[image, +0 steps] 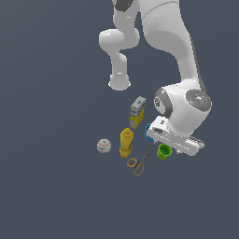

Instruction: Pick up a designated object from a clutter of objects.

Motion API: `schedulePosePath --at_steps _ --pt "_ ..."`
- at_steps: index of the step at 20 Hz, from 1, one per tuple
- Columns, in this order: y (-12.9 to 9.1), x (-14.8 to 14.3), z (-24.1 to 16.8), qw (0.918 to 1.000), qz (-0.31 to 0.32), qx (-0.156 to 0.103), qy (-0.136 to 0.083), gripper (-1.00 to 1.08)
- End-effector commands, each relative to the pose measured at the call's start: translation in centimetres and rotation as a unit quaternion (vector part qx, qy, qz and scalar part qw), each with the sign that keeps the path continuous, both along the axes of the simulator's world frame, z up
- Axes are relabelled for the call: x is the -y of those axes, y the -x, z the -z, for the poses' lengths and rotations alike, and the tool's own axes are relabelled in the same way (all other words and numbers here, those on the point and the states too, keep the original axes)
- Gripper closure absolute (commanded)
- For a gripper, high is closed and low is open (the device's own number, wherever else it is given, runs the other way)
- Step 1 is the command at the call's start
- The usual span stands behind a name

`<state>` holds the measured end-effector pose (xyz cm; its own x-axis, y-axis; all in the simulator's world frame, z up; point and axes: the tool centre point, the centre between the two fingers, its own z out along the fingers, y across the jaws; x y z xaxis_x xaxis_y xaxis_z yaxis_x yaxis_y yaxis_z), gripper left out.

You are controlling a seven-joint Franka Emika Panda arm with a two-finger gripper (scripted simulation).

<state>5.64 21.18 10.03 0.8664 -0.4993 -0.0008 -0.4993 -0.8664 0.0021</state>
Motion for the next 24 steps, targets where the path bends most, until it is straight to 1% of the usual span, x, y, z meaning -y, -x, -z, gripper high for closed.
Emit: schedulePosePath --at_steps 1,9,18,23,24 --pt "0.0 -0.4 0.5 1.0000 0.007 0.001 0.000 -0.92" --pt "0.1 -0.6 1.1 1.0000 0.008 0.000 -0.001 -0.92" --pt "0.2 -0.6 5.1 1.0000 0.010 0.001 -0.001 -0.92" --pt "0.1 -0.7 5.8 0.9999 0.010 0.001 -0.001 -0.92" --pt "0.1 -0.7 5.8 0.9999 0.010 0.001 -0.001 1.08"
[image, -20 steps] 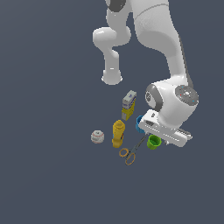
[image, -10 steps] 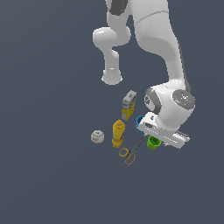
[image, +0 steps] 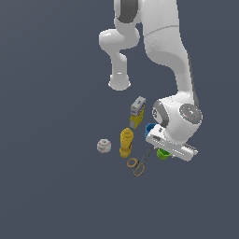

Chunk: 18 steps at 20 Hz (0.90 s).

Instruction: Pick up a designated object from a clutter of objects.

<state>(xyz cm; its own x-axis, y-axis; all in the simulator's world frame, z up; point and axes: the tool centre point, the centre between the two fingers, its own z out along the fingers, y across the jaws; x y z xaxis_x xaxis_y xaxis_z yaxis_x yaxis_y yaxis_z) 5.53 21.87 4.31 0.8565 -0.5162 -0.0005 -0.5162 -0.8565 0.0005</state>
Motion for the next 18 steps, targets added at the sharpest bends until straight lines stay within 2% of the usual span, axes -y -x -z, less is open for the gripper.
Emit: schedulePosePath --at_steps 1,18 --pt "0.0 0.0 0.1 1.0000 0.000 0.000 0.000 1.08" --pt "0.7 0.1 -1.1 1.0000 0.000 0.000 0.000 1.08"
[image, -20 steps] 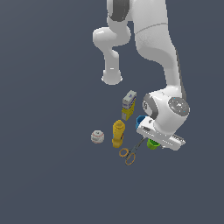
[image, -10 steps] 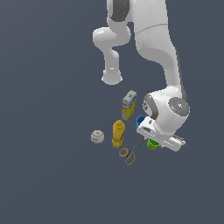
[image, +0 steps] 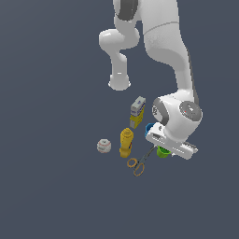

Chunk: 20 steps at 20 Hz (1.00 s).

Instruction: Pick up a designated object from a clutter of objects.

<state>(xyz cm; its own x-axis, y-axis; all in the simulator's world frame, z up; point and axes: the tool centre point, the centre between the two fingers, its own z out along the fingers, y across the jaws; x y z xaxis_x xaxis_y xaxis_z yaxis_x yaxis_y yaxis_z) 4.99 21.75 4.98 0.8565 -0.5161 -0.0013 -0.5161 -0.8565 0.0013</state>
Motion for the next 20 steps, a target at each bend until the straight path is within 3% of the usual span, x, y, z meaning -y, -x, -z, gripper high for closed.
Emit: schedulePosePath --at_steps 1,9,20 --pt "0.3 0.1 -0.7 1.0000 0.000 0.001 0.000 1.08" --pt "2.8 0.7 -4.5 1.0000 0.000 0.001 0.000 1.08" --pt "7.8 1.9 -12.2 1.0000 0.000 0.001 0.000 1.08"
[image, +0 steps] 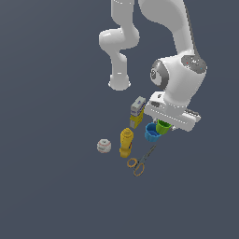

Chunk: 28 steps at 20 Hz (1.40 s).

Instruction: Pick up a designated object from a clutter of objects.

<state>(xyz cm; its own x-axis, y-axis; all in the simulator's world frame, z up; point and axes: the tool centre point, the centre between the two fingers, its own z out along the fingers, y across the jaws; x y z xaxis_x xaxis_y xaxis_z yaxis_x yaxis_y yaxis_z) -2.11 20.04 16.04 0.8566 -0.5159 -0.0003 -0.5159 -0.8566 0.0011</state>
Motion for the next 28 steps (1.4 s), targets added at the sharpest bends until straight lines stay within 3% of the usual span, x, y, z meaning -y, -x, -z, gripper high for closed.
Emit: schedulePosePath --at_steps 1,18,28 --pt "1.2 0.3 -1.9 1.0000 0.000 0.001 0.000 1.08" --pt "9.1 2.1 -14.7 1.0000 0.000 0.001 0.000 1.08" --pt "11.9 2.8 -19.9 1.0000 0.000 0.000 0.000 1.08"
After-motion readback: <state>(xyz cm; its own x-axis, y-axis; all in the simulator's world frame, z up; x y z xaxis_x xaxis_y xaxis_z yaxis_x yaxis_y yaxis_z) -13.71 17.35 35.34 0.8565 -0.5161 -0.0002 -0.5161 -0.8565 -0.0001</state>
